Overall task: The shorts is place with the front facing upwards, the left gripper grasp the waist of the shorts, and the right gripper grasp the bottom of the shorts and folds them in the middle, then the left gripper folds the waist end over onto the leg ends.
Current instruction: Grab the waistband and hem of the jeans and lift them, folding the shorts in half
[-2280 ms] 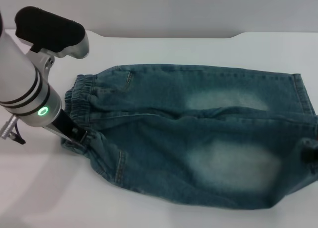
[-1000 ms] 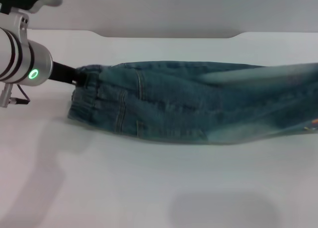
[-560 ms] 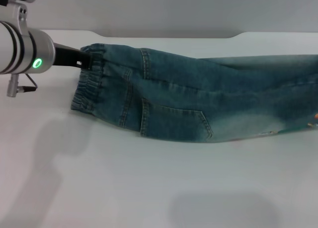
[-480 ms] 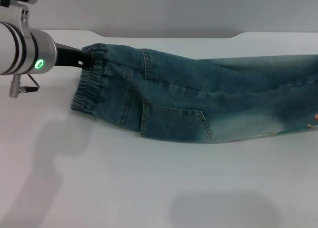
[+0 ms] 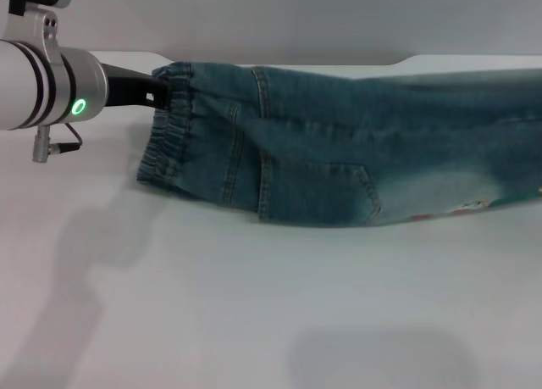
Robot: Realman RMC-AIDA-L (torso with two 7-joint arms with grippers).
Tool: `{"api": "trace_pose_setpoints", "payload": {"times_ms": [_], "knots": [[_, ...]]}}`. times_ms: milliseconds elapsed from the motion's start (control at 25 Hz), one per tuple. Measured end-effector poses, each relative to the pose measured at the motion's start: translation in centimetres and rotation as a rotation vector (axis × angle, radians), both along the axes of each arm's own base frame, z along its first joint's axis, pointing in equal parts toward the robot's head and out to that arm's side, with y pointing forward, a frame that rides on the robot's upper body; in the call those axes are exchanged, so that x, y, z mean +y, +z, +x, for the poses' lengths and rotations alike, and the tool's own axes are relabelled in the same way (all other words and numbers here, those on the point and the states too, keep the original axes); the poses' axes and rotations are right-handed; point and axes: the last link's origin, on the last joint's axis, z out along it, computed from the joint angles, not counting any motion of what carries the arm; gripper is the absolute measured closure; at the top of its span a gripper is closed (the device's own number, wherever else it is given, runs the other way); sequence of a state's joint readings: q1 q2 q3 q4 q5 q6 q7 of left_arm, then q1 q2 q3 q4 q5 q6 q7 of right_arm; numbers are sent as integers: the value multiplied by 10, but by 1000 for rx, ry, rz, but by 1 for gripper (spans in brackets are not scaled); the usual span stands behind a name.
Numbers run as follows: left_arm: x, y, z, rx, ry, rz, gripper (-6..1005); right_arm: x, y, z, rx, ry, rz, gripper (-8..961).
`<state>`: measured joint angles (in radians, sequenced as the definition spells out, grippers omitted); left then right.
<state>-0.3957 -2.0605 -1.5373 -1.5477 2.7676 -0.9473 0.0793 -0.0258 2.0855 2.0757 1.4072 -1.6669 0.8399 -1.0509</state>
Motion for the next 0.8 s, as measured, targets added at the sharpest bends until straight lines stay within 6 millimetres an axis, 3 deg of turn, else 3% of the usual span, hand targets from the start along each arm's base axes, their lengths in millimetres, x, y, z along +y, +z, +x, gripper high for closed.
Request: {"api": "trace_pose_setpoints", "payload": {"times_ms": [800], "knots": [[12, -23, -7, -31, -48, 29, 906, 25, -18, 28, -66, -1, 67, 911]]}}
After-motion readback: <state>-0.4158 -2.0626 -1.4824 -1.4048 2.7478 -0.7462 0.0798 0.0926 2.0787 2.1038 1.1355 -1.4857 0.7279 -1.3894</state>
